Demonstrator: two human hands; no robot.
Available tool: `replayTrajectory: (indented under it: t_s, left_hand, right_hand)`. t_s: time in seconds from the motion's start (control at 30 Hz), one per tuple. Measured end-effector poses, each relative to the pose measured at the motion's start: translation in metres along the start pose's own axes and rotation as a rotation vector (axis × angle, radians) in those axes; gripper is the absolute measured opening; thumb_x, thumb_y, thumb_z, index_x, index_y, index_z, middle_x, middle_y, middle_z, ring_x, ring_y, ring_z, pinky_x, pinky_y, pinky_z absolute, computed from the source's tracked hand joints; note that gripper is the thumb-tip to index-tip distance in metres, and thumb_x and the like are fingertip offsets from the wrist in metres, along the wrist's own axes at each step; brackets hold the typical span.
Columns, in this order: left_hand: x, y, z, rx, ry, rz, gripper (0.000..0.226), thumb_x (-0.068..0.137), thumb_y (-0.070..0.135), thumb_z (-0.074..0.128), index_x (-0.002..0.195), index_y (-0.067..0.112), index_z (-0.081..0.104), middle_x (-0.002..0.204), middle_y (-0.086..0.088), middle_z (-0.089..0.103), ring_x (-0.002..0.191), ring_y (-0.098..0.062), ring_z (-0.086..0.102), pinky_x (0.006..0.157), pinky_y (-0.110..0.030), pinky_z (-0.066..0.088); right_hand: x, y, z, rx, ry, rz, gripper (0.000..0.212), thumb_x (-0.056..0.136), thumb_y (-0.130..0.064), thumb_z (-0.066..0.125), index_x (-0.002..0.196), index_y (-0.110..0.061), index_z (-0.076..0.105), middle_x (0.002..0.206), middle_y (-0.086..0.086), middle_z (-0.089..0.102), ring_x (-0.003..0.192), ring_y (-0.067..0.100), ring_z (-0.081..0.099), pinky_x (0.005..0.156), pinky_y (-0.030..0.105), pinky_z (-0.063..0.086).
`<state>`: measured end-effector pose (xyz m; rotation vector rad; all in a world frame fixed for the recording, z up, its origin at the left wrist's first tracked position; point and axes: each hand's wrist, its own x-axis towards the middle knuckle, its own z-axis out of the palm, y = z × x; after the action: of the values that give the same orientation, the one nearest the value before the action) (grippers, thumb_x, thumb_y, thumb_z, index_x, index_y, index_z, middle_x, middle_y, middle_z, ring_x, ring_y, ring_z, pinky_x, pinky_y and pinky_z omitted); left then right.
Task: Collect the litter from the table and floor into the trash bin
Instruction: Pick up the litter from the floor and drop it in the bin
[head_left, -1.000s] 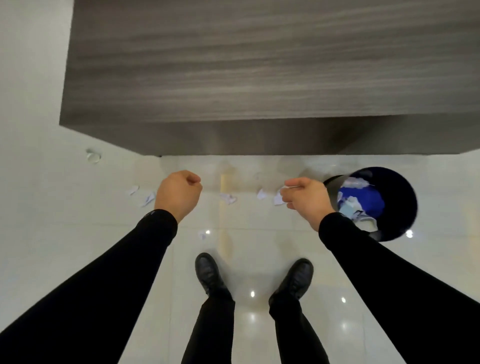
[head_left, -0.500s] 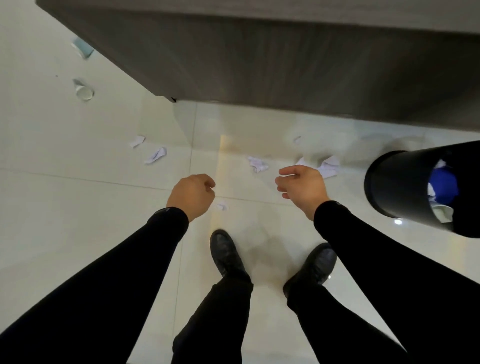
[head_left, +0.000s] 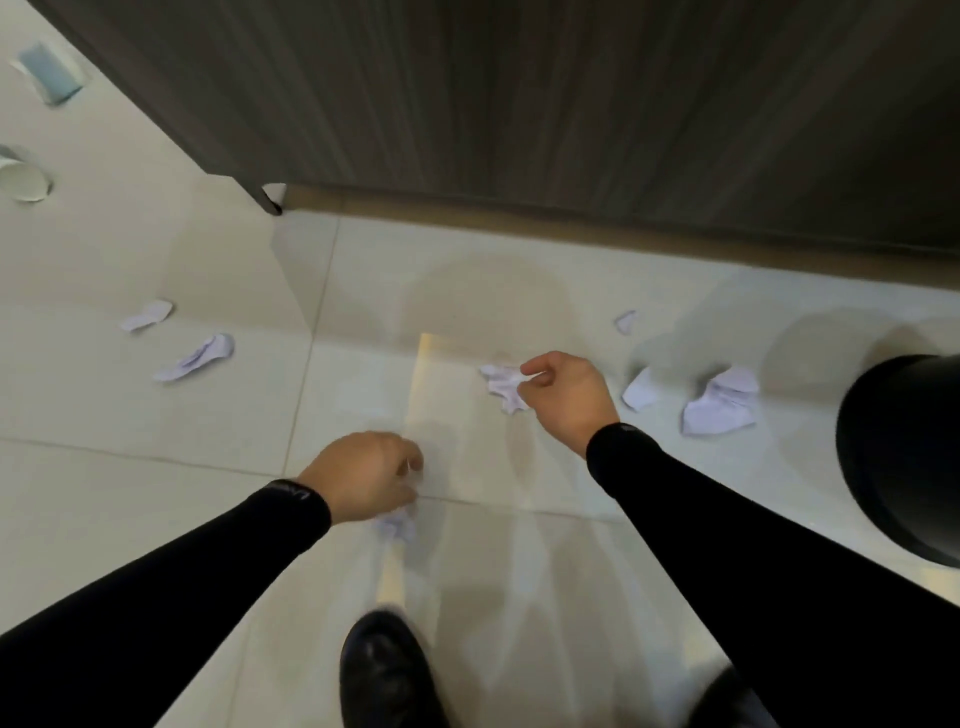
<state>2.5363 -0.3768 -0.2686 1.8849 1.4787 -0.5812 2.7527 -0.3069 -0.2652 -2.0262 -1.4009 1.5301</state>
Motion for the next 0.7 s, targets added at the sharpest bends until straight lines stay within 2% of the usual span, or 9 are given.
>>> replayTrajectory:
  t_s: [0.07,0.13,0.2,0.3,0.37,0.47,0.57,0.63,0.7]
  left_hand:
    - [0.002,-0.012,0.025,0.105,-0.016,0.091,0.058,0.071,0.060,0.061,0.117,0.026,0.054,0.116,0.004,0.056,0.106,-0.017,0.055,0.083,-0.028,0.042]
    - [0.000,-0.018,0.046,0.208,-0.037,0.157,0.068,0.067,0.065,0.059,0.124,0.028,0.048,0.121,0.003,0.049,0.110,-0.017,0.050,0.085,-0.030,0.042]
    - [0.000,-0.021,0.061,0.215,-0.010,0.197,0.057,0.077,0.052,0.056,0.128,0.029,0.045,0.123,0.002,0.046,0.112,-0.018,0.048,0.084,-0.032,0.044]
    - [0.001,-0.020,0.066,0.092,0.081,0.231,0.029,0.088,0.031,0.050,0.114,0.019,0.058,0.116,-0.003,0.052,0.105,-0.022,0.053,0.081,-0.030,0.042]
    - [0.003,-0.015,0.056,0.050,0.132,0.248,0.022,0.089,0.021,0.046,0.104,0.014,0.061,0.110,-0.005,0.055,0.098,-0.024,0.056,0.079,-0.030,0.042]
    - [0.014,0.002,0.026,0.037,0.263,0.261,0.018,0.086,0.016,0.044,0.098,0.012,0.057,0.100,-0.006,0.056,0.088,-0.026,0.056,0.070,-0.029,0.038]
    - [0.041,0.032,-0.016,0.072,0.349,0.313,0.015,0.086,0.018,0.045,0.097,0.016,0.055,0.096,-0.003,0.056,0.085,-0.026,0.057,0.065,-0.025,0.032]
    - [0.063,0.055,-0.043,0.038,0.366,0.331,0.019,0.085,0.019,0.046,0.101,0.018,0.056,0.099,-0.001,0.057,0.088,-0.025,0.058,0.070,-0.027,0.038]
    - [0.083,0.077,-0.064,-0.017,0.371,0.333,0.016,0.085,0.022,0.046,0.095,0.021,0.057,0.096,0.001,0.057,0.088,-0.024,0.058,0.074,-0.028,0.041]
  right_hand:
    - [0.014,0.016,0.010,-0.193,0.044,-0.130,0.033,0.083,-0.016,0.056,0.116,-0.015,0.060,0.102,0.002,0.057,0.088,0.018,0.057,0.072,0.024,0.046]
    - [0.023,0.029,0.017,-0.439,0.056,-0.244,0.046,0.080,-0.023,0.061,0.126,-0.023,0.053,0.121,0.003,0.049,0.106,0.022,0.054,0.082,0.030,0.047]
    - [0.028,0.037,0.026,-0.603,0.013,-0.313,0.055,0.078,-0.029,0.063,0.130,-0.029,0.048,0.131,0.004,0.041,0.117,0.024,0.045,0.086,0.033,0.047]
    - [0.032,0.039,0.039,-0.770,-0.016,-0.380,0.041,0.084,-0.027,0.057,0.124,-0.020,0.055,0.129,0.007,0.045,0.119,0.026,0.041,0.089,0.032,0.044]
    - [0.030,0.034,0.041,-0.658,0.036,-0.390,0.030,0.090,-0.019,0.049,0.118,-0.011,0.057,0.120,0.010,0.056,0.112,0.026,0.049,0.081,0.027,0.042]
    - [0.021,0.028,0.027,-0.400,0.160,-0.325,0.024,0.094,-0.012,0.041,0.113,-0.004,0.054,0.107,0.012,0.065,0.096,0.027,0.059,0.061,0.021,0.031]
    - [0.017,0.033,-0.004,-0.353,0.353,-0.257,0.029,0.093,-0.008,0.036,0.119,-0.003,0.048,0.106,0.017,0.064,0.100,0.032,0.058,0.076,0.034,0.042]
    - [0.018,0.047,-0.030,-0.340,0.482,-0.217,0.031,0.094,-0.015,0.039,0.121,-0.001,0.047,0.104,0.019,0.064,0.101,0.035,0.056,0.079,0.037,0.042]
    - [0.021,0.066,-0.051,-0.433,0.461,-0.147,0.036,0.094,-0.026,0.043,0.123,-0.004,0.044,0.105,0.019,0.063,0.101,0.035,0.057,0.077,0.037,0.043]
